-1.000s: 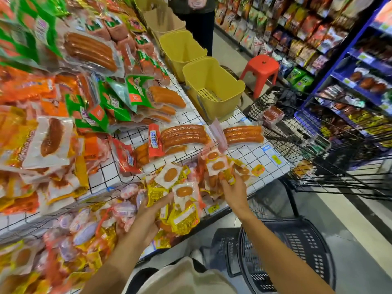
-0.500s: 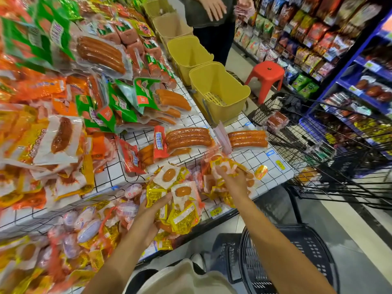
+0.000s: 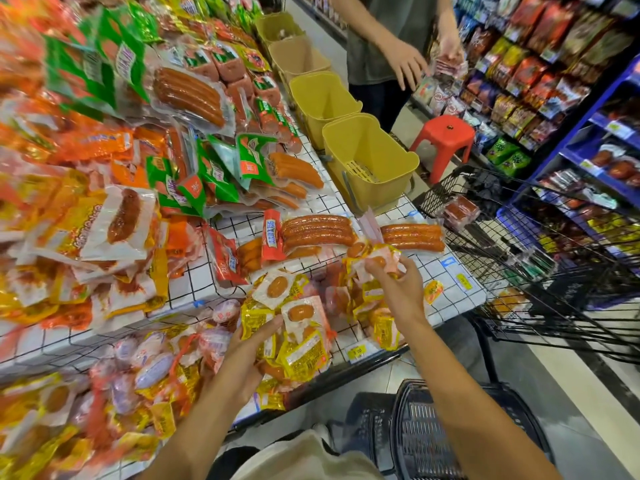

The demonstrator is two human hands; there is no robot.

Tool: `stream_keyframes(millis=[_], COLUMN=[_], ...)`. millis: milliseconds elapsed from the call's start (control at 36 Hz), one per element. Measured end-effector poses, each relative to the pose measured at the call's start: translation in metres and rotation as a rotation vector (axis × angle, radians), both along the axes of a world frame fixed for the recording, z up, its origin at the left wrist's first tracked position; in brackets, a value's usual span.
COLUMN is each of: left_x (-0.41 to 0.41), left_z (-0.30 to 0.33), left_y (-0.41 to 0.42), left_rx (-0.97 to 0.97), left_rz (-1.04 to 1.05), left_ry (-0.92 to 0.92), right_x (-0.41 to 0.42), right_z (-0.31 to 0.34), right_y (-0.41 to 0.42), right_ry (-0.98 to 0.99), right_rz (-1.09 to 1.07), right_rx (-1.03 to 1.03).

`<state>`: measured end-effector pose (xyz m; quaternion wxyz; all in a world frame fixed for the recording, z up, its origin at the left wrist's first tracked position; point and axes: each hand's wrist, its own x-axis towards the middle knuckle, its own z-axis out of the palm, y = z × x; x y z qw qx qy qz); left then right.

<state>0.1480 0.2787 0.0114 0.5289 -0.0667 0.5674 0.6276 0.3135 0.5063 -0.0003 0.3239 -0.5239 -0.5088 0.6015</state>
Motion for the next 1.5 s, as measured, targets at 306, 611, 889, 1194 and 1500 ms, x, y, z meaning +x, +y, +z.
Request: stream_keyframes(millis=[306,611,889,1194,1500], left_x=[-0.010,-0.023,-0.037,-0.064,-0.061], left_z=[0.008,0.019,0.026,0.025,0.017], left_y=[-0.013,-0.042,-0.085,-0.142,-0.168], left_rx=[0.024,0.068,0.070,0.092,0.141], left_rz=[0.058,0.137,0.162,-0.015,-0.170], left_ry=[0.045,0.018,0.016,0.035,0.039], right_x=[-0.009,-0.023,-0.027,-0.020,0.032], right_z=[0.066,0.047,0.040,0.055,0.037], right_y=[-0.011,-0.056,-0.101,-0.184,-0.267], right_ry=[0.152,0.081,0.066,0.276,0.171], right_rz=[0.154,0.245,0.178,-0.058,-0.200], right_rx=[0.022,0.054,0.061,-0.150,-0.098])
